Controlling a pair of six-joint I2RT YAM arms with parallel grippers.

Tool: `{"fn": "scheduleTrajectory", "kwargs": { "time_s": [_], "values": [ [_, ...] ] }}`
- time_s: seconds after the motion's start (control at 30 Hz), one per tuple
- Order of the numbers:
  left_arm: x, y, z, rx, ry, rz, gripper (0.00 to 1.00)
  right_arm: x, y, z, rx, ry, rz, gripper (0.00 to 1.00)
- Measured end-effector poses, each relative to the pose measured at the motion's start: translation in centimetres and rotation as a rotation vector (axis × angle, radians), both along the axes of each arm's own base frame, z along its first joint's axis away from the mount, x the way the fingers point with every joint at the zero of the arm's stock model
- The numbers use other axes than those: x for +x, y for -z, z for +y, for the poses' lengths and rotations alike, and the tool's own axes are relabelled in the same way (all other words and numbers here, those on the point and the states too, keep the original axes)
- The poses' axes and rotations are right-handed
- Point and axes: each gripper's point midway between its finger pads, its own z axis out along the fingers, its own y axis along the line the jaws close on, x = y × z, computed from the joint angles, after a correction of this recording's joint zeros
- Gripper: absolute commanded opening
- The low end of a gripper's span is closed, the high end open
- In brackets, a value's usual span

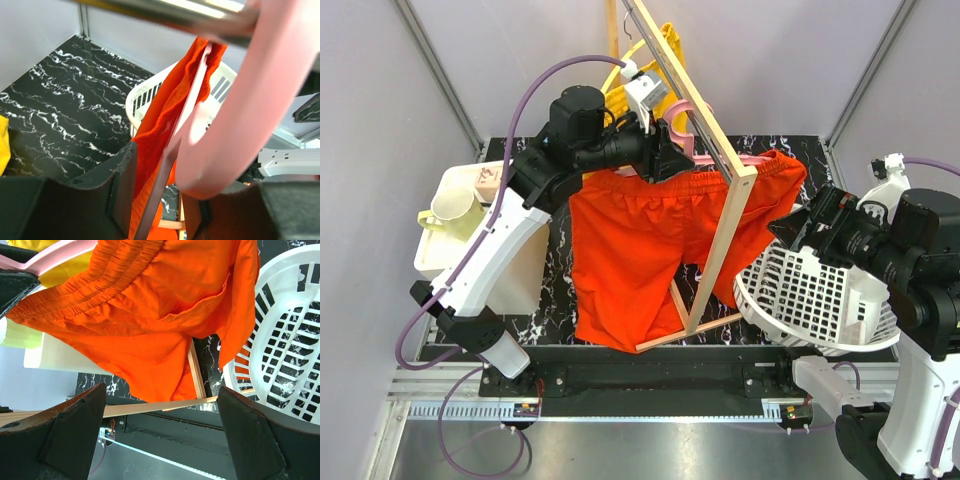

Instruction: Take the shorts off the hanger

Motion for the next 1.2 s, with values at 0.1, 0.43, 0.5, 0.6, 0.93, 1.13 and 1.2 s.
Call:
{"fn": "scheduleTrajectory", "kwargs": {
  "time_s": [0.1,0.43,0.5,0.6,0.93,1.13,1.2],
  "values": [
    [-0.1,-0.4,-0.2,-0.02,0.002,0.006,0.39,0.0,0.0,0.0,0.0,0.0,0.002,1.0],
    [0.0,-2.0,-1.2,-0.133,0.002,0.07,0.09,0.1,0.7,0.0,0.001,0.001,0.025,1.0],
    [0.1,-2.0,-1.5,-0.149,0.002,0.079,0.04,0.1,0.8,0.0,0.002,0.003,0.029,1.0],
    [0.1,-2.2,-1.7,-0.17,0.004,0.101,0.0,0.1,0.9,0.0,0.002,0.003,0.031,1.0],
    [0.3,-3.4,-1.9,-0.336,0.035,0.327,0.0,0.1,0.9,0.0,0.002,0.003,0.032,1.0],
    [0.9,-4.3,-0.6,-0.43,0.03,0.476,0.0,0.2,1.0,0.0,0.001,0.003,0.036,1.0],
    [1.1,-4.7,-0.3,-0.452,0.029,0.513,0.0,0.3,1.0,0.0,0.001,0.002,0.039,1.0]
  ]
}}
